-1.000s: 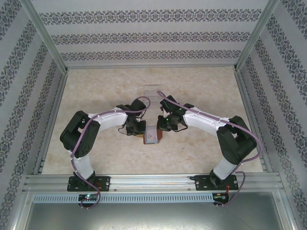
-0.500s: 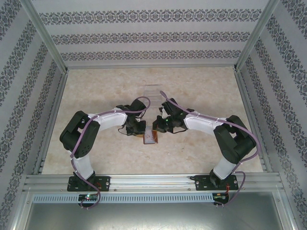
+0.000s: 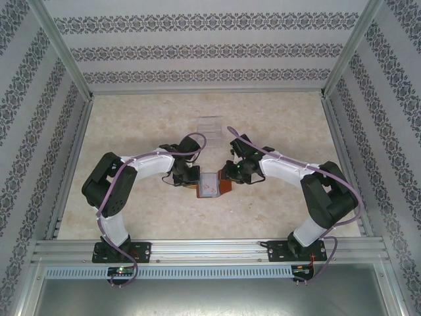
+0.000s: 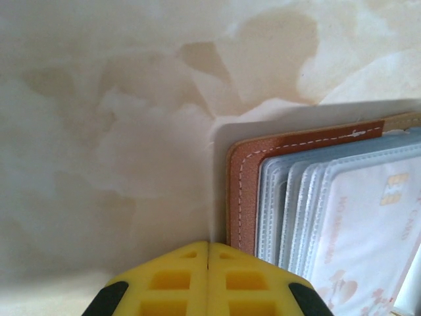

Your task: Take the credit cards out of the card holder

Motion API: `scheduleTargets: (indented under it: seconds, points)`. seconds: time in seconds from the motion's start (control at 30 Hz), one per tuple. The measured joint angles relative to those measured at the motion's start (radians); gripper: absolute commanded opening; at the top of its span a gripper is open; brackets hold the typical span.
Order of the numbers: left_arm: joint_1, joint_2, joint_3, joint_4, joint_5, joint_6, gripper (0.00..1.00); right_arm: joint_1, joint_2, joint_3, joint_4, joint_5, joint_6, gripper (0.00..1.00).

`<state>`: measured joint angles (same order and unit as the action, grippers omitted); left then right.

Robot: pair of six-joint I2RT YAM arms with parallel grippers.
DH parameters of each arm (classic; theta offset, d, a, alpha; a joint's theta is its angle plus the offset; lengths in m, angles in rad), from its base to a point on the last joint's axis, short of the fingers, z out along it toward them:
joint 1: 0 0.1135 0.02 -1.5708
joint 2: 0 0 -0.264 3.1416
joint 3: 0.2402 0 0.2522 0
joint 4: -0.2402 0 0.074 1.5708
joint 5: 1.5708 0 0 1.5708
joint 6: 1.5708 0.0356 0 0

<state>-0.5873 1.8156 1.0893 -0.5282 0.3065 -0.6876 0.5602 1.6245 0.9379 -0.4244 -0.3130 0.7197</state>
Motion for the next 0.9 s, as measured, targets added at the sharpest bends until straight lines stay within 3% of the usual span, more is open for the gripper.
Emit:
scheduleTargets:
  seconds: [0.23,0.33,0.63,0.9]
  points:
    - [0.000,0.000,0.000,0.000,0.000,0.000,0.00,0.001,0.000,0.001,-0.091,0.095,-0.066,0.68]
    - [0.000,0.000,0.000,0.000,0.000,0.000,0.00,0.011,0.010,0.016,-0.133,0.146,-0.095,0.76]
    - [0.000,0.000,0.000,0.000,0.000,0.000,0.00,0.100,0.129,0.120,-0.266,0.340,-0.152,0.86]
    - [-0.001,-0.005,0.000,-0.002,-0.004,0.000,0.00,0.117,0.143,0.151,-0.306,0.381,-0.155,0.86]
